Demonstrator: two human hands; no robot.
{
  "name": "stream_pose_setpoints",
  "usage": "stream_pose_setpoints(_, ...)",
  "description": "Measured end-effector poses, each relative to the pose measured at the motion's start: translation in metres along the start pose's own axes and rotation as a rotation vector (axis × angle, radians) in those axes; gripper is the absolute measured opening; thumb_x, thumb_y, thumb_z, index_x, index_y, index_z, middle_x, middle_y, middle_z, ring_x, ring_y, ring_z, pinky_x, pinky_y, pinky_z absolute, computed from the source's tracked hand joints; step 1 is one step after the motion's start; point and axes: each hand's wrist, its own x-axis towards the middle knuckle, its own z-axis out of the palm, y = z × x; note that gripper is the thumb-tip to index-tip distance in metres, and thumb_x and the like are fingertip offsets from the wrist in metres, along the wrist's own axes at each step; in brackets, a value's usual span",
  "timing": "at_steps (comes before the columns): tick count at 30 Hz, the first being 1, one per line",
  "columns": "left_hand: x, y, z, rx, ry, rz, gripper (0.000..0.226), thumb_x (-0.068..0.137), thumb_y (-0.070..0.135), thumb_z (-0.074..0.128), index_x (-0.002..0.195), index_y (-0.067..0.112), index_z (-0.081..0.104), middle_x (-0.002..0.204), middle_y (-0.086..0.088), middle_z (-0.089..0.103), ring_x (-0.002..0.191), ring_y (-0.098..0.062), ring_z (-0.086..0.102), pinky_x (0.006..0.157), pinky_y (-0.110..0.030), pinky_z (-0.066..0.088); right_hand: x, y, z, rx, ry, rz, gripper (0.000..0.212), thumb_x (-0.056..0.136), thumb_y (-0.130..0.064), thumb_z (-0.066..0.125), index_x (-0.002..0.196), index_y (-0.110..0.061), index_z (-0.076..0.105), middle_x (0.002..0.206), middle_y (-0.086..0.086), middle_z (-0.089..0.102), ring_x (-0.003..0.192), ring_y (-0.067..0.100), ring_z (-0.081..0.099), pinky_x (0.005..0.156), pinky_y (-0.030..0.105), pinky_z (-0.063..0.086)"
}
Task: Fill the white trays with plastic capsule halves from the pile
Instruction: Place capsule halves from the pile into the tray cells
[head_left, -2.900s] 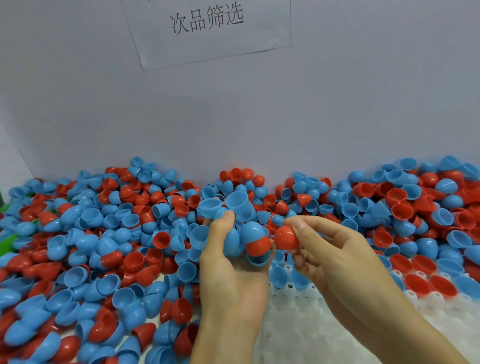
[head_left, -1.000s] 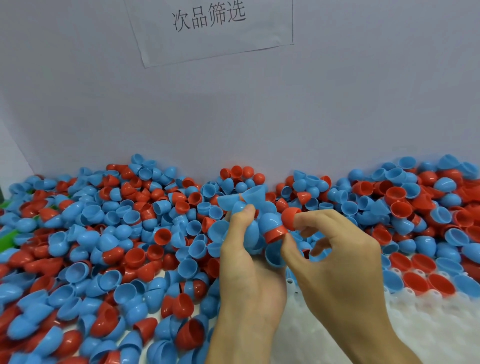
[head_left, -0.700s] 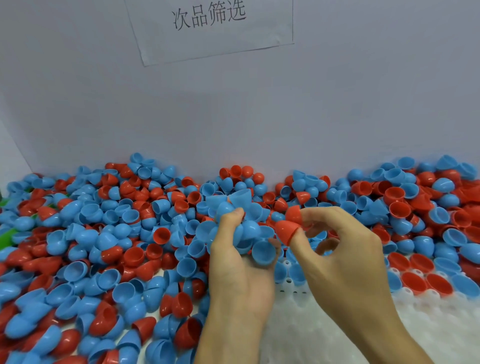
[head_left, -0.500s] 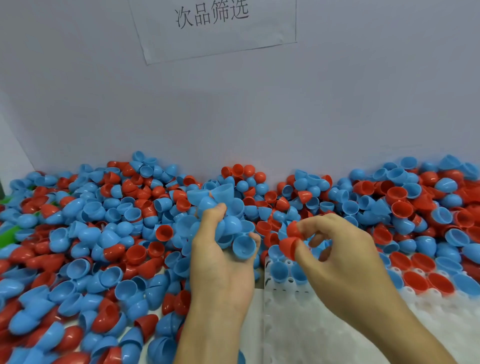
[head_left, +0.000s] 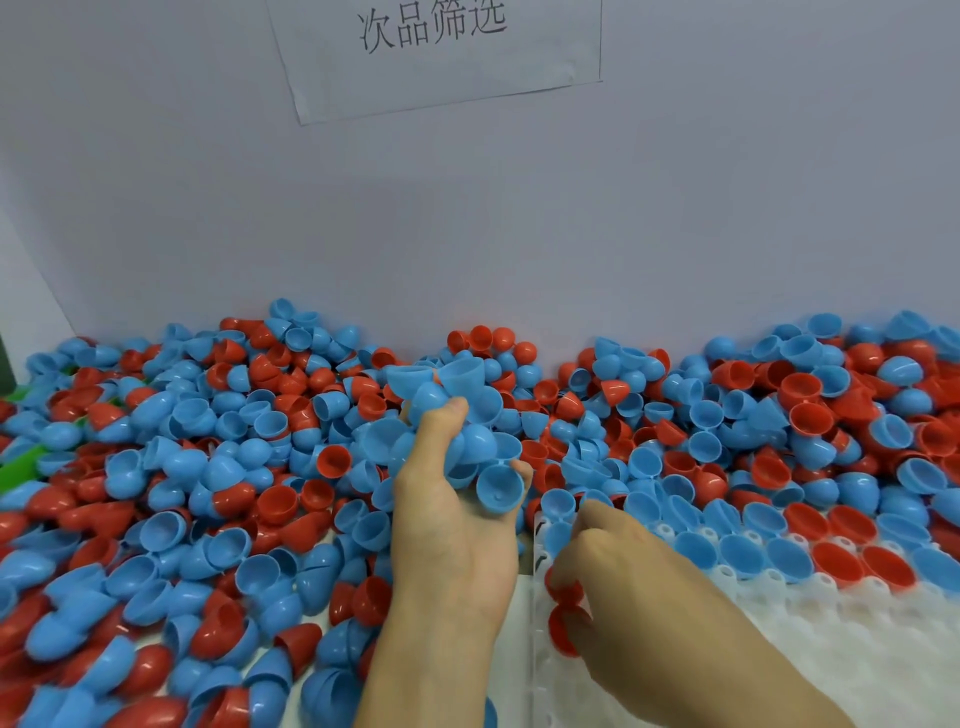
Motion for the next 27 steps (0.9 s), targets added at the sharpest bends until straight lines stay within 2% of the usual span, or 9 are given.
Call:
stream_pose_setpoints(4,0.0,0.0,0.0,0.013,0.002,0.021,0.028,0.083,0.023,0.066,0.056,0.028,0.071,0.063,0.003,0.057,0.057,-0.012,0.052,0.055,-0.028,0.046,-0.002,0.004,-0.004,0.011,0.01,0.015,0.017,0.094,-0.027,0.062,0.11,-0.025,0.066,0.111,-0.01,0.047,0.098,0.012,0.053,0.088,0.031,0.052)
stream_pose_setpoints(10,0.001,-0.002,0.001,-0.015,-0.005,0.003,0.034,0.089,0.019,0.063,0.057,0.026,0.072,0.067,0.001,0.057,0.059,-0.013,0.053,0.055,-0.027,0.046,-0.001,0.003,-0.007,-0.026,0.05,0.033,0.011,0.091,-0.022,0.065,0.1,-0.022,0.072,0.104,-0.01,0.055,0.091,0.014,0.06,0.079,0.033,0.057)
stream_pose_setpoints(16,-0.002,-0.005,0.003,-0.015,-0.037,-0.043,0.023,0.083,0.019,0.066,0.061,0.024,0.071,0.067,0.002,0.058,0.058,-0.012,0.054,0.054,-0.027,0.047,-0.001,0.004,-0.004,0.002,0.074,0.042,0.011,0.089,-0.021,0.066,0.097,-0.022,0.073,0.102,-0.008,0.061,0.088,0.015,0.064,0.079,0.034,0.058)
stream_pose_setpoints(19,-0.004,-0.006,0.004,-0.017,-0.059,-0.062,0.021,0.084,0.018,0.066,0.065,0.022,0.072,0.069,0.0,0.058,0.059,-0.013,0.054,0.054,-0.028,0.047,-0.003,0.01,-0.008,0.04,0.108,0.025,0.015,0.093,-0.027,0.06,0.099,-0.02,0.072,0.1,-0.005,0.064,0.087,0.016,0.065,0.078,0.036,0.058)
stream_pose_setpoints(21,-0.004,-0.007,0.004,-0.014,-0.075,-0.068,0.025,0.087,0.017,0.064,0.063,0.022,0.072,0.068,-0.001,0.057,0.058,-0.013,0.054,0.053,-0.028,0.047,-0.003,0.015,-0.014,0.1,0.194,0.011,0.017,0.094,-0.025,0.056,0.097,-0.016,0.07,0.096,0.001,0.069,0.084,0.018,0.066,0.076,0.038,0.059)
stream_pose_setpoints(23,-0.005,-0.006,0.004,-0.005,-0.092,-0.075,0.025,0.085,0.017,0.063,0.063,0.023,0.073,0.069,-0.002,0.059,0.058,-0.014,0.057,0.053,-0.028,0.049,-0.002,0.017,-0.022,0.215,0.381,-0.014,0.019,0.096,-0.022,0.054,0.093,-0.018,0.072,0.089,-0.003,0.072,0.081,0.015,0.066,0.072,0.034,0.058)
stream_pose_setpoints(25,-0.006,-0.008,0.006,0.0,-0.12,-0.092,0.017,0.081,0.018,0.065,0.068,0.022,0.075,0.077,-0.006,0.063,0.068,-0.02,0.062,0.063,-0.034,0.053,-0.004,0.013,-0.029,0.402,0.538,-0.059,0.017,0.093,-0.026,0.057,0.084,-0.031,0.07,0.078,-0.018,0.069,0.076,0.005,0.064,0.067,0.022,0.055)
stream_pose_setpoints(27,-0.007,-0.01,0.007,0.02,-0.135,-0.109,0.011,0.077,0.02,0.066,0.075,0.019,0.077,0.085,-0.01,0.066,0.078,-0.025,0.064,0.077,-0.042,0.052,-0.005,0.007,-0.032,0.517,0.544,-0.088,0.011,0.089,-0.03,0.064,0.08,-0.037,0.065,0.072,-0.023,0.065,0.071,0.001,0.063,0.064,0.012,0.049)
